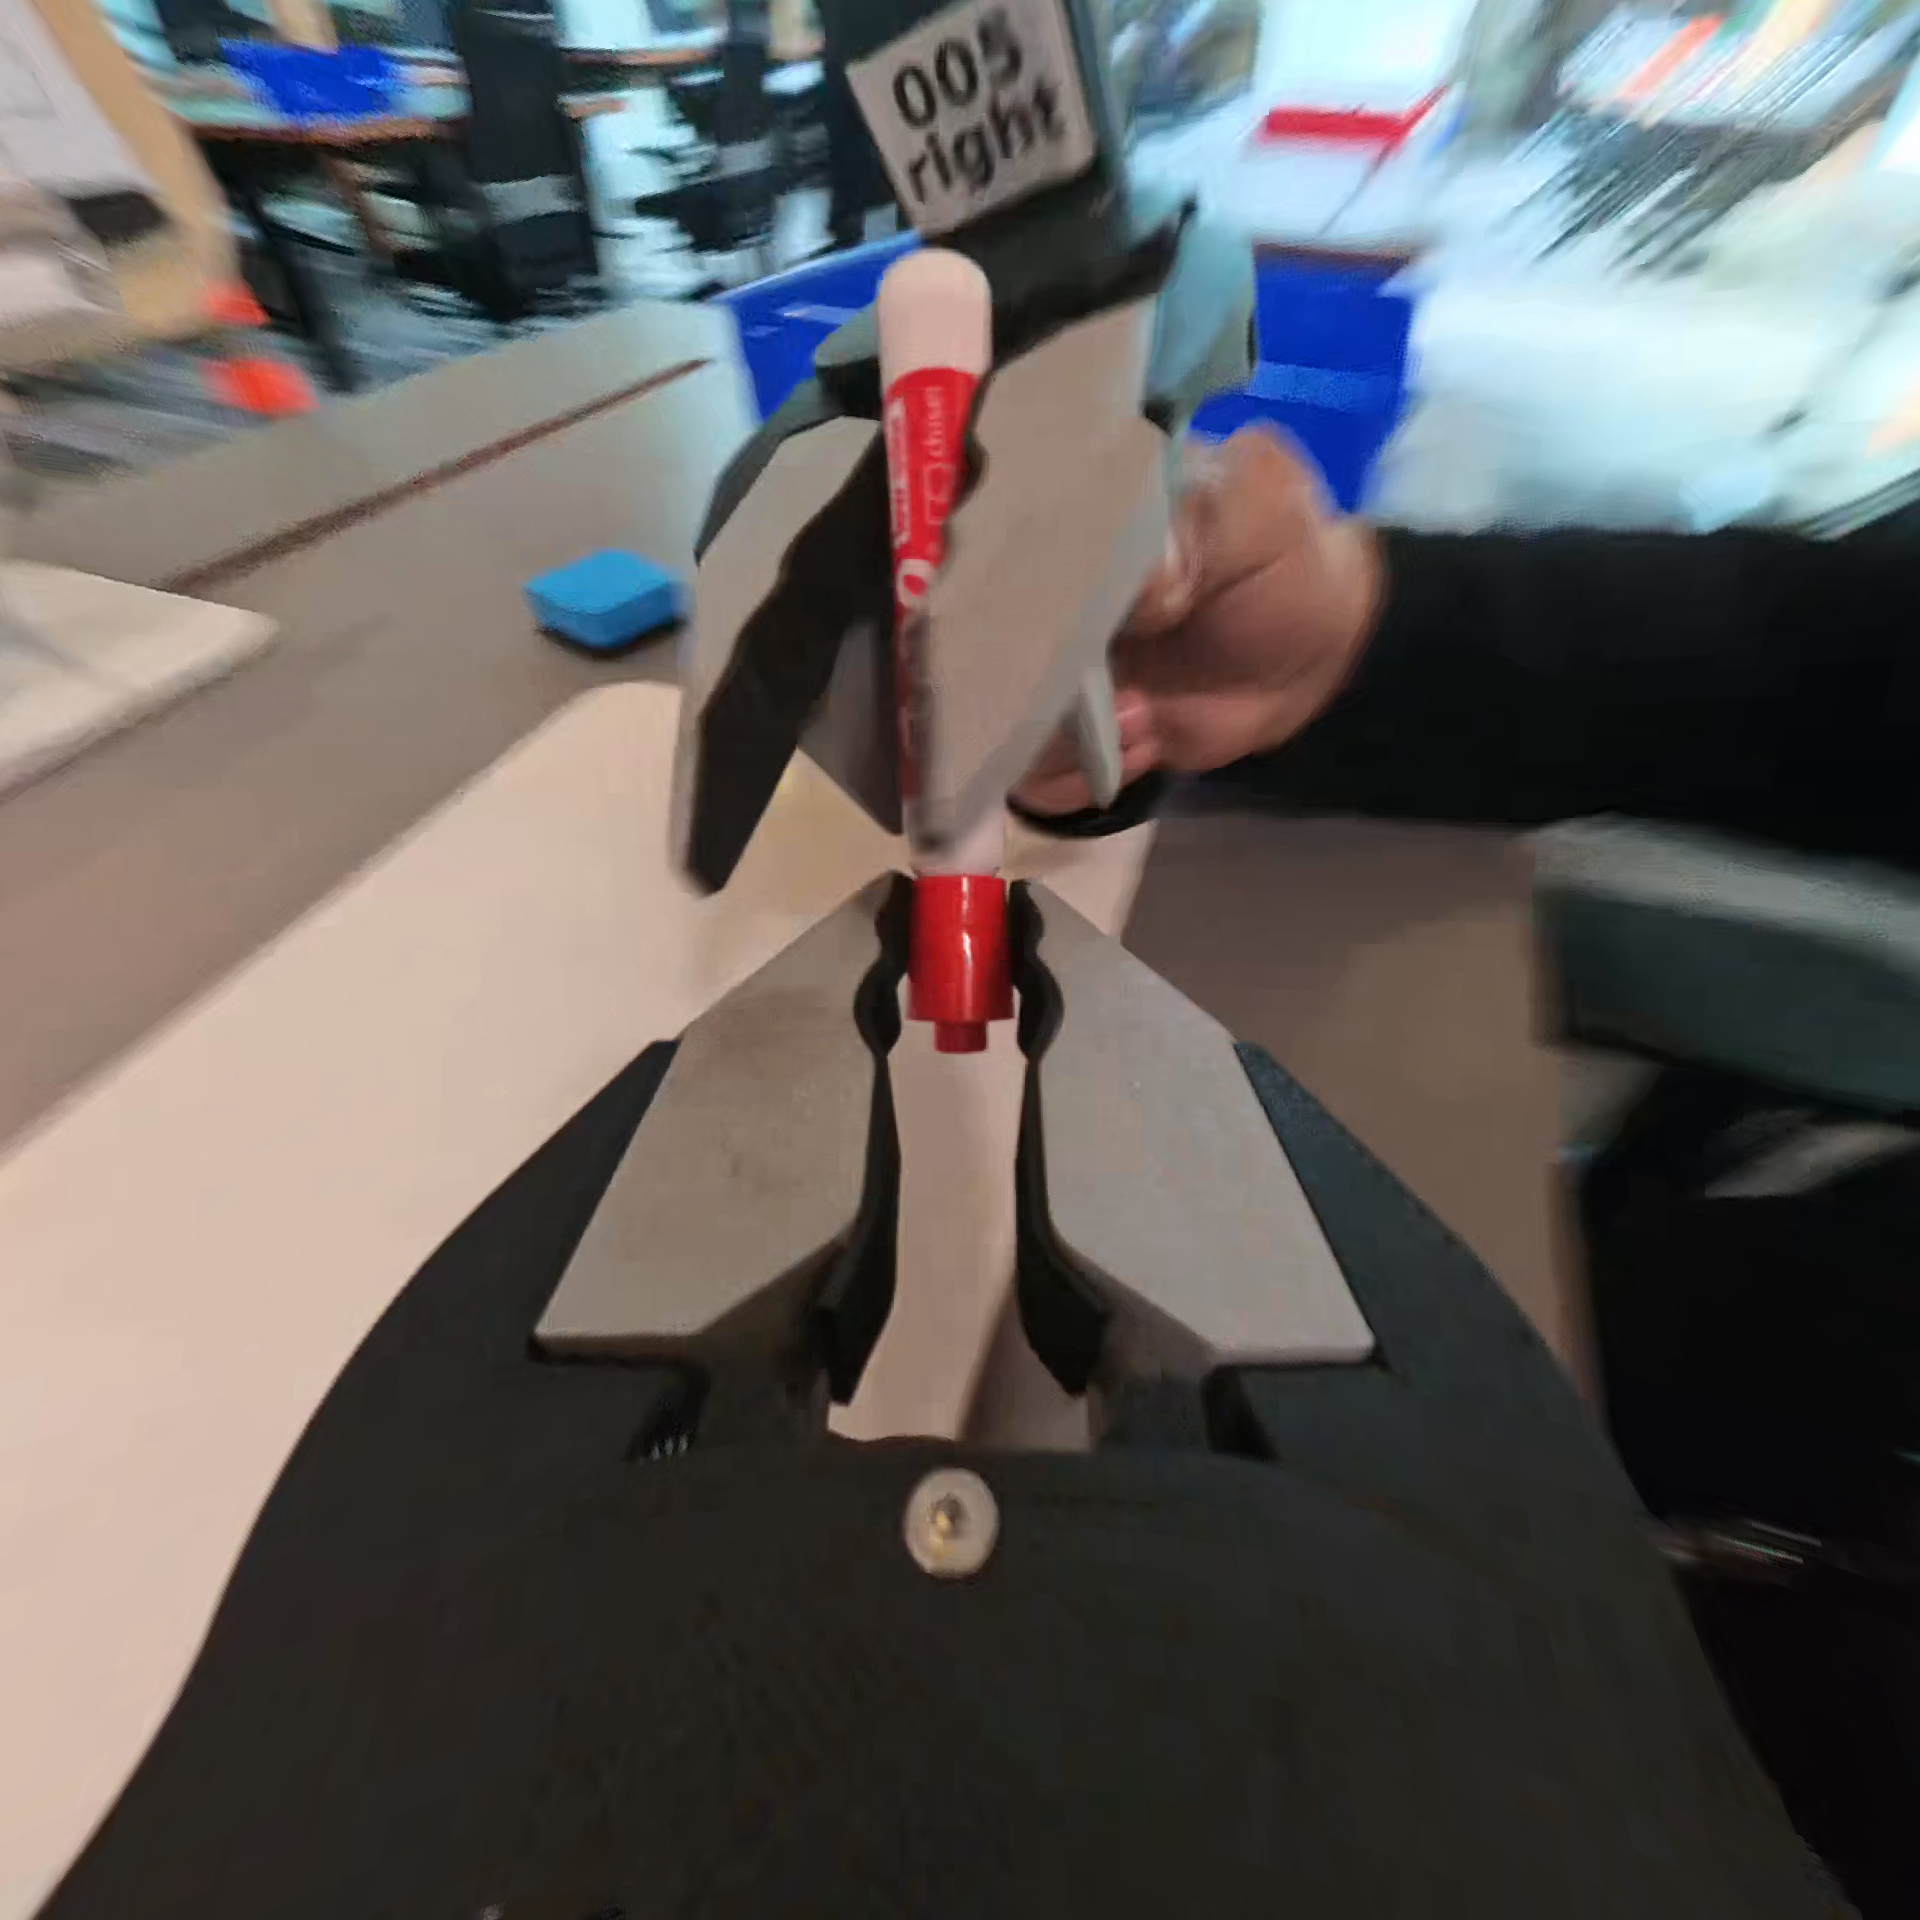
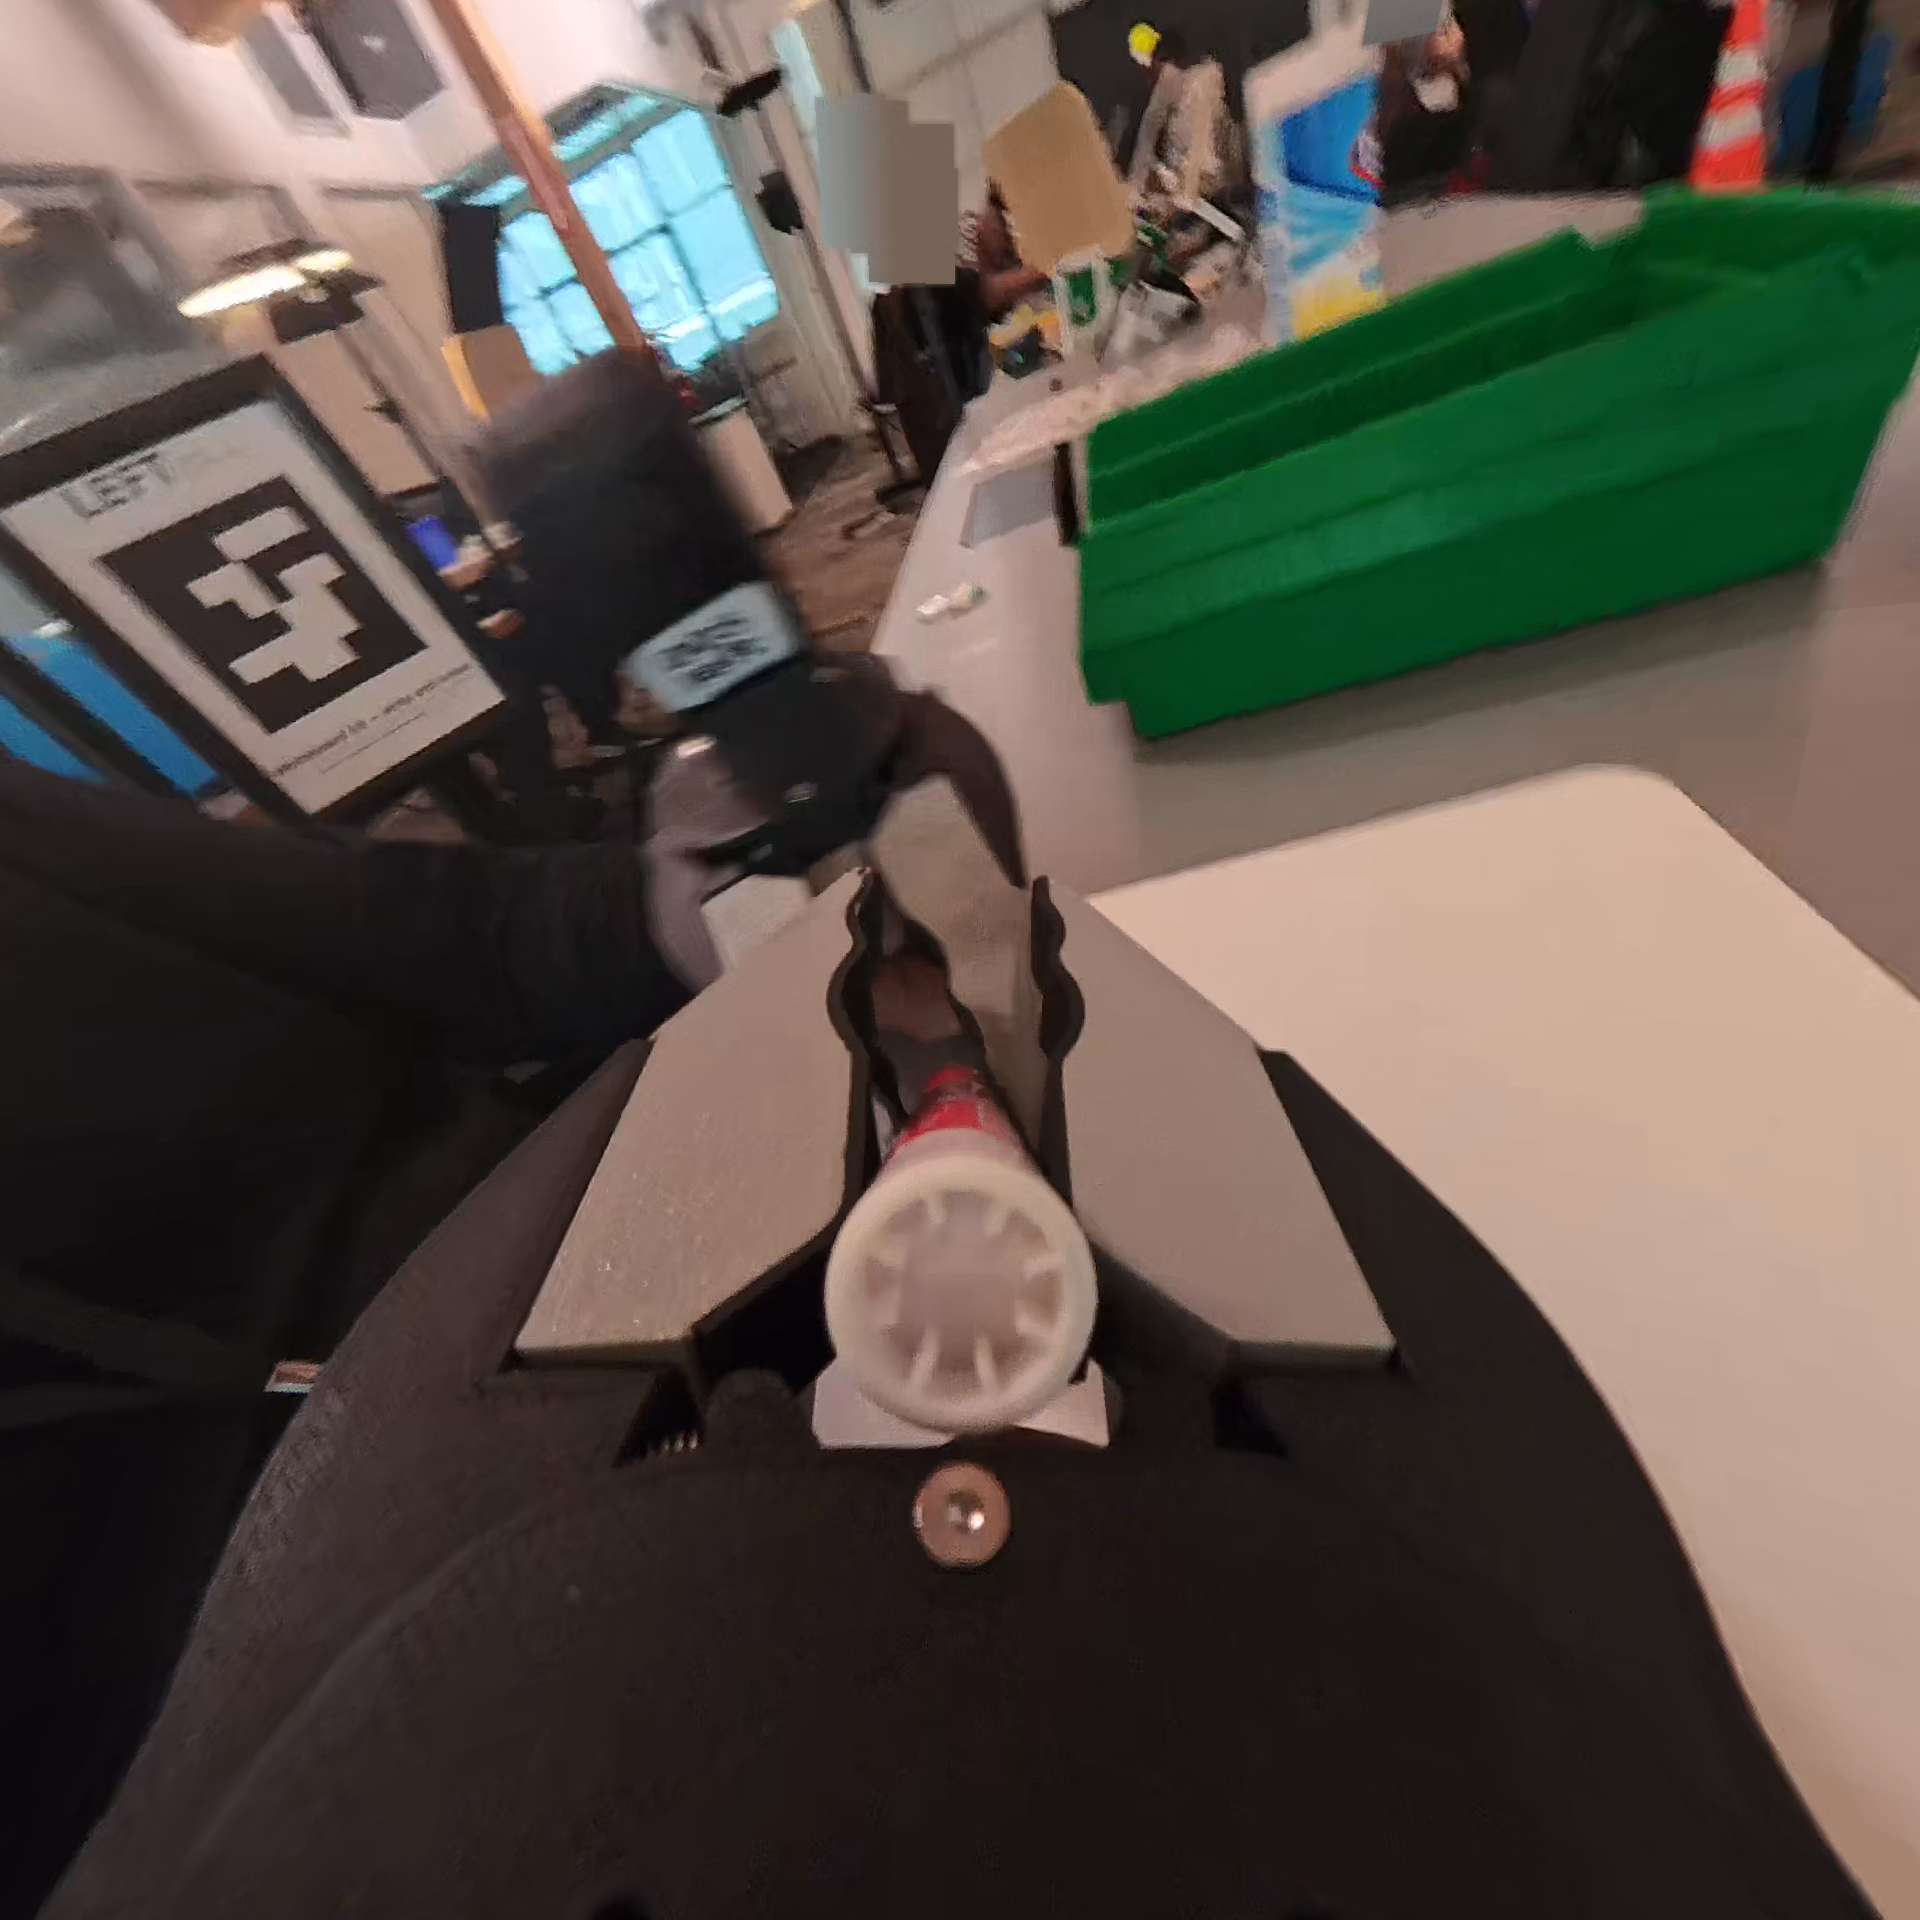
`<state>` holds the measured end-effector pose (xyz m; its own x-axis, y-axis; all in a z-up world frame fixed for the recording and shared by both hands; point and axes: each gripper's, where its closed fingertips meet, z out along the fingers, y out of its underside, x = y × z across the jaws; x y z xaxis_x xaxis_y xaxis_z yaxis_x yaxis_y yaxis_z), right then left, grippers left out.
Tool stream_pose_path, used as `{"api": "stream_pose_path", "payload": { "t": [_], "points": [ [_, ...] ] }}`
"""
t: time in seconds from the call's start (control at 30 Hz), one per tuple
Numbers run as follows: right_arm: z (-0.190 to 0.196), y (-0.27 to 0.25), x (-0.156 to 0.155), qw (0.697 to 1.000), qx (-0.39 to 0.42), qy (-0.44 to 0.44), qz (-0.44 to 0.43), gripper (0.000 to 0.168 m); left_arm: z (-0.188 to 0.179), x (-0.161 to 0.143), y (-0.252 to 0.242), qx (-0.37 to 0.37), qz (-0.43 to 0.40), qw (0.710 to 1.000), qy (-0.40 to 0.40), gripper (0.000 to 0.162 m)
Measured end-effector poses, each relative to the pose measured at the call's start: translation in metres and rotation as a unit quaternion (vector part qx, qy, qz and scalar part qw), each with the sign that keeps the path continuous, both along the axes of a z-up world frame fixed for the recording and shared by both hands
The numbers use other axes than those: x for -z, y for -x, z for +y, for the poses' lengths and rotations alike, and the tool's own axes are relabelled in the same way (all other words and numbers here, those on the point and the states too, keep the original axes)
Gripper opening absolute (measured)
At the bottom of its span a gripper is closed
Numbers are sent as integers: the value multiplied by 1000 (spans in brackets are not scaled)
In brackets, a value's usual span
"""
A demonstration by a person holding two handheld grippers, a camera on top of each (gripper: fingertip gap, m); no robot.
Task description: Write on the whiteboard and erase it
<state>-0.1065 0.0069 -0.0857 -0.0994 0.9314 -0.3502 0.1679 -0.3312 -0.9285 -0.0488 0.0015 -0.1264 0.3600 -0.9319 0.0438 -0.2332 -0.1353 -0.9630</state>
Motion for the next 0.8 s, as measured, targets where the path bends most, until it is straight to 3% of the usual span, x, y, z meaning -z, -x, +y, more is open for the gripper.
{"api": "stream_pose_path", "payload": {
  "t": [0.1, 0.2, 0.23, 0.3, 0.37, 0.43, 0.5, 0.57, 0.63, 0.67, 0.73, 0.8],
  "points": [
    [-38, -2, -26, 992, -78, -81, 58, 27, -37, -30, 3, 152, -139, 964, 166, 16],
    [-63, -5, -33, 981, -128, -117, 83, 27, -59, -36, 2, 231, -172, 927, 240, 17],
    [-64, -5, -33, 981, -131, -116, 84, 27, -58, -34, 1, 228, -168, 928, 242, 17],
    [-42, -1, -29, 990, -76, -97, 64, 26, -32, -28, 2, 144, -140, 966, 164, 16],
    [-11, 1, -15, 998, -7, -61, 23, 27, 2, -21, 10, 10, -75, 997, 24, 16],
    [4, 0, -7, 1000, 7, 17, 19, 26, 17, -16, 14, -70, 1, 993, -91, 16],
    [9, -1, -4, 999, 13, 39, 23, 26, 19, -1, 10, -85, 77, 983, -142, 16],
    [2, -3, -7, 1000, -3, 3, 23, 26, 11, -6, 4, -53, 26, 995, -85, 16],
    [-14, -5, -16, 998, -33, -32, 39, 27, -10, -16, -2, 42, -62, 996, 45, 14],
    [-22, -4, -22, 996, -48, -50, 50, 27, -23, -23, -2, 97, -108, 983, 111, 14],
    [-44, -4, -32, 989, -89, -91, 74, 27, -47, -41, 4, 214, -197, 920, 261, 16],
    [-52, -2, -31, 984, -92, -137, 69, 27, -55, -46, 9, 256, -227, 883, 322, 16]
  ]
}}
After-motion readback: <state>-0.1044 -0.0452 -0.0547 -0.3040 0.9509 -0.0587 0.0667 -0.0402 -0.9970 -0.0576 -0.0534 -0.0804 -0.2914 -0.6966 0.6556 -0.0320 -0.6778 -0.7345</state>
